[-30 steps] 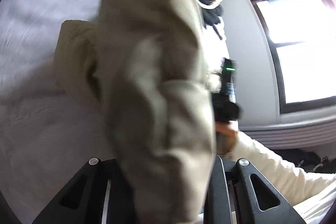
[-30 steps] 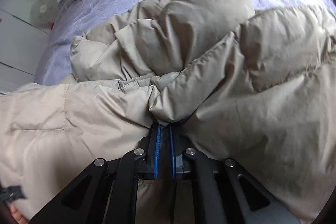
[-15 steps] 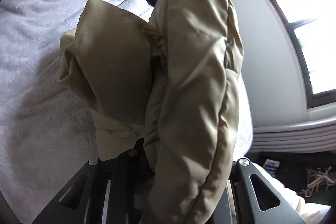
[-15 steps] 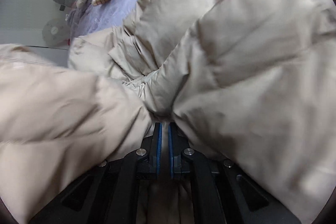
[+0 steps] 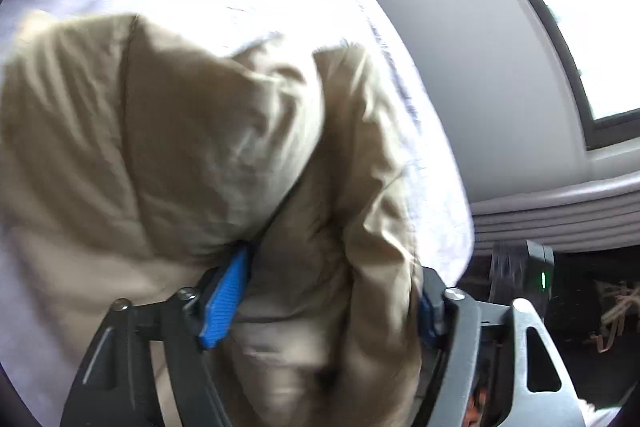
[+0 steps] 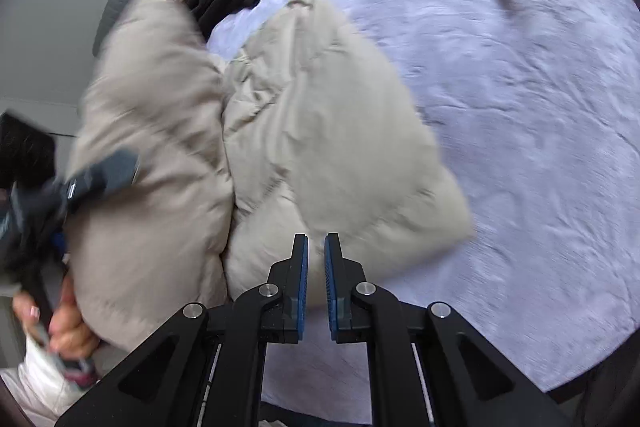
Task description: Fold large clothes
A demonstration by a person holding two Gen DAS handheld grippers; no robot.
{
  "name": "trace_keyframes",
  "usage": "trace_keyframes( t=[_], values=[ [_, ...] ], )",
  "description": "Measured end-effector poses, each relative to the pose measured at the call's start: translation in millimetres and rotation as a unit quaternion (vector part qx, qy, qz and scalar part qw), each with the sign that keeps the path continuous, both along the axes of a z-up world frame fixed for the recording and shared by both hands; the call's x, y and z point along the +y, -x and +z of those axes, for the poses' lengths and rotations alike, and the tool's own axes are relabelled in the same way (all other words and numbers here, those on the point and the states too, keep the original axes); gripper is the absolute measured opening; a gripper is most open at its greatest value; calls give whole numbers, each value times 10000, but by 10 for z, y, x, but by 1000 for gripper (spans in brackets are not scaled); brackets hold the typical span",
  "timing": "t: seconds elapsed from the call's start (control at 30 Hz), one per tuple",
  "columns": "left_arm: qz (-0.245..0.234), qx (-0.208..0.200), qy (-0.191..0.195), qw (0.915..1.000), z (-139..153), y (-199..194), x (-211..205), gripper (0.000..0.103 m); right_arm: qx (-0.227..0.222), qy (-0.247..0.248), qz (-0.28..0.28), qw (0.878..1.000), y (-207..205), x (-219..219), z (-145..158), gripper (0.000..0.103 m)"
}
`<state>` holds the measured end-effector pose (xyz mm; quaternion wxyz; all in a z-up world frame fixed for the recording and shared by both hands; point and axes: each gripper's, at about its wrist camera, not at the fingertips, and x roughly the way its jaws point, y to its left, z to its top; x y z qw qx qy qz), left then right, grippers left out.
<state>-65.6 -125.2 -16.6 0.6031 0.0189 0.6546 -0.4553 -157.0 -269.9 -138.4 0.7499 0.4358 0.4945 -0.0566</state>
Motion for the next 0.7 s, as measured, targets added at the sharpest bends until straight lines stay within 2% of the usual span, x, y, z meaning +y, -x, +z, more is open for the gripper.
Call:
trace_keyframes(
  t=[0.07, 0.13, 0.27, 0.3, 0.33, 0.43, 0.5, 0.53, 0.6, 0.67, 0.7],
  values=[
    [4, 307, 173, 9994, -191, -36, -160, 77, -50, 36, -80, 9999, 91, -32, 44, 27],
    [70, 470, 180, 9987, -292, 11, -214, 77, -204, 44, -163, 9996, 164, -31, 124, 69],
    [128, 484, 48, 9987, -430, -92, -438, 77, -894, -335, 85, 9954, 228, 53, 321, 74],
    [105, 452, 8, 9989, -443, -61, -449, 77, -1027, -437, 217, 9935, 177, 113, 362, 82],
    [70, 410, -51, 9991, -449, -78, -604, 77, -1108, -502, 316, 9921, 166, 165, 386, 84],
    [-79, 243, -198, 9995, -394, -24, -674, 77, -1236, -580, 526, 9892, 88, 359, 419, 84],
    [-163, 128, -236, 9995, -306, -14, -843, 77, -1073, -507, 340, 9923, -37, 392, 340, 83],
    [-206, 36, -167, 9996, -212, 11, -831, 77, -895, -430, 133, 9950, -113, 365, 283, 63],
    [-238, -421, 8, 9988, 56, -23, -794, 77, -608, -359, -225, 9973, -217, 286, 181, 16],
    [-145, -1089, 63, 9939, 299, -55, -639, 77, -342, -48, -532, 9980, -229, 191, 129, 14],
    [-73, -1491, 51, 9888, 397, -96, -518, 77, -214, 148, -557, 9981, -224, 149, 106, 13]
  ],
)
